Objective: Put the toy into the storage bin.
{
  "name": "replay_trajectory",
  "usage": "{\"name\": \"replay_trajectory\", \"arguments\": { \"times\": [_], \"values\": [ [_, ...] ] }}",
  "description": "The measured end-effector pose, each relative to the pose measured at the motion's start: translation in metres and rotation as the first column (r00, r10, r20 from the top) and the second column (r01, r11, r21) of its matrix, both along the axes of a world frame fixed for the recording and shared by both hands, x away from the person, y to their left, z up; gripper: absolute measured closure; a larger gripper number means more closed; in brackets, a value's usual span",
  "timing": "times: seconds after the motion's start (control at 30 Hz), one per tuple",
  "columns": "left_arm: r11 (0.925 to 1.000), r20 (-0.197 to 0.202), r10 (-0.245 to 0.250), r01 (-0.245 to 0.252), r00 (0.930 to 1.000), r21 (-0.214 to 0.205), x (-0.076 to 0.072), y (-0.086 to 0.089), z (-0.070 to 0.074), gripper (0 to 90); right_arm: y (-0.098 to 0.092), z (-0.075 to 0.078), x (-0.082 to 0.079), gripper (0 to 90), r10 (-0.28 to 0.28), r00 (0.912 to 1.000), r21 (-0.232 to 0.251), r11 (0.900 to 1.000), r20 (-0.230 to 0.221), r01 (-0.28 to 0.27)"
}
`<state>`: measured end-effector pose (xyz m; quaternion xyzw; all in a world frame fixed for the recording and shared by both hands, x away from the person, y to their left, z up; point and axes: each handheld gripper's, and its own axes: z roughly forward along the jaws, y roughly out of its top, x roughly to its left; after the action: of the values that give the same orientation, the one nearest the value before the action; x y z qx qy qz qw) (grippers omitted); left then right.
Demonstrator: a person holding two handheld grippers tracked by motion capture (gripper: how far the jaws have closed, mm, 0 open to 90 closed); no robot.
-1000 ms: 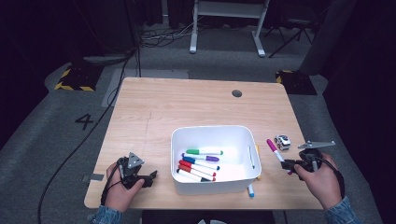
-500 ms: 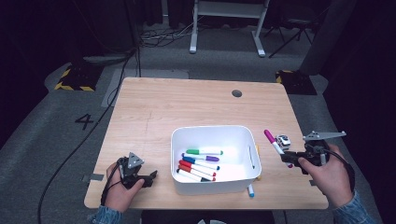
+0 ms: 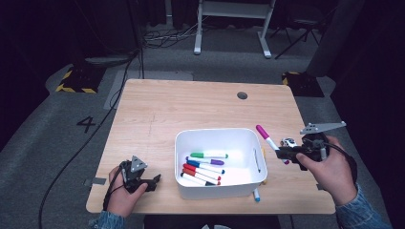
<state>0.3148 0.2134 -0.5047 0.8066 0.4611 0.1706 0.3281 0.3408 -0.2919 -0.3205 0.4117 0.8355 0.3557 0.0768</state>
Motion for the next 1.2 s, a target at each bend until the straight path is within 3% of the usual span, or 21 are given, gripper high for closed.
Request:
{"name": "replay_trajectory", "arguments": {
  "times": [0.5, 0.77, 1.03, 1.2],
  "values": [
    [1.0, 0.001, 0.0, 0.0, 1.0, 0.001, 0.0, 0.0, 0.0, 14.5, 0.06, 0.009, 0.01, 76.5, 0.142, 0.9896, -0.016, 0.9896, -0.018, -0.143],
    [1.0, 0.001, 0.0, 0.0, 1.0, 0.001, 0.0, 0.0, 0.0, 14.5, 0.093, 0.006, 0.019, 76.5, 0.205, 0.9776, -0.038, 0.9776, -0.046, -0.207],
    [1.0, 0.0, 0.0, 0.0, 1.0, 0.0, 0.0, 0.0, 0.0, 14.4, 0.114, 0.003, 0.023, 76.5, 0.242, 0.9685, -0.051, 0.9682, -0.061, -0.245],
    [1.0, 0.0, 0.0, 0.0, 1.0, 0.0, 0.0, 0.0, 0.0, 14.5, 0.131, -0.001, 0.028, 76.5, 0.278, 0.9576, -0.047, 0.9582, -0.074, -0.282]
  ]
}}
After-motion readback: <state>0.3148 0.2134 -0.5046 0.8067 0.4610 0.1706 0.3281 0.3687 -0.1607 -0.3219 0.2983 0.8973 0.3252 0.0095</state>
